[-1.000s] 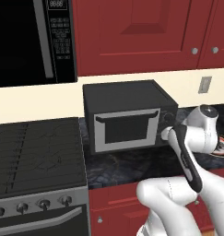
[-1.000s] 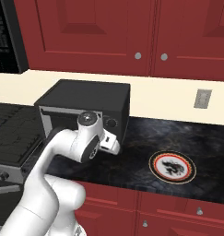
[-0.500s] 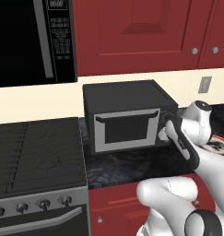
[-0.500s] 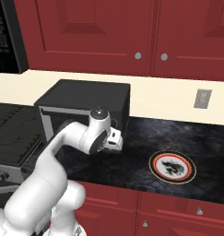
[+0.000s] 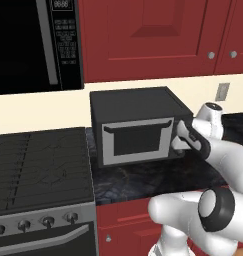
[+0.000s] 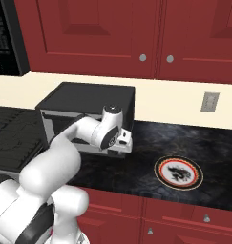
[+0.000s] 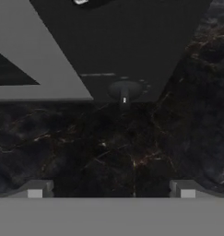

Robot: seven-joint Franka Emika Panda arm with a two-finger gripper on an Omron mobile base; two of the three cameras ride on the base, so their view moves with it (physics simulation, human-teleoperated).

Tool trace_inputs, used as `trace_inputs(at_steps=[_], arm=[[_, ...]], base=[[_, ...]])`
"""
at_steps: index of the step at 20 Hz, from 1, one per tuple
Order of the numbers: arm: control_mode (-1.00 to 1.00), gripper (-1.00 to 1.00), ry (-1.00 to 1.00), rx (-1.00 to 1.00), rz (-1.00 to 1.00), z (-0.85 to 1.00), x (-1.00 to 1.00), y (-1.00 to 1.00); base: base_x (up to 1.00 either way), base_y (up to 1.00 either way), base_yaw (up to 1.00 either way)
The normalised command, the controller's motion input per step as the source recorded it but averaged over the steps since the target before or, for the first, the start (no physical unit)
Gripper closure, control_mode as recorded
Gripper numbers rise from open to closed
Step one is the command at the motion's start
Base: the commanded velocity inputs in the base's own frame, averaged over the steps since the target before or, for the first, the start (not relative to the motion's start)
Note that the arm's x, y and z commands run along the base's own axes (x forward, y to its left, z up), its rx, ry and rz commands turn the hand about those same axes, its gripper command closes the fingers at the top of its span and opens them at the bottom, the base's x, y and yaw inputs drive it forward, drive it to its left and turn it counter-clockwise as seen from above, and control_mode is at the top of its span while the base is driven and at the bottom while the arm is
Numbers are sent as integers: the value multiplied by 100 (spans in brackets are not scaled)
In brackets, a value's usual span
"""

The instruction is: Pick up the bagel from the plate, place it on the toaster oven rack, close the door, and set the timer.

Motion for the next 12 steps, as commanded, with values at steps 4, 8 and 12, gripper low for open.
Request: trace_inputs(at_steps=[4, 8, 12], arm=[[-100, -100, 0, 0, 3, -16, 0, -15], [-100, -100, -6, 0, 5, -15, 0, -3], [-100, -100, -7, 0, 4, -10, 1, 0]], base=[[0, 0, 0], [0, 0, 0], [0, 0, 0]])
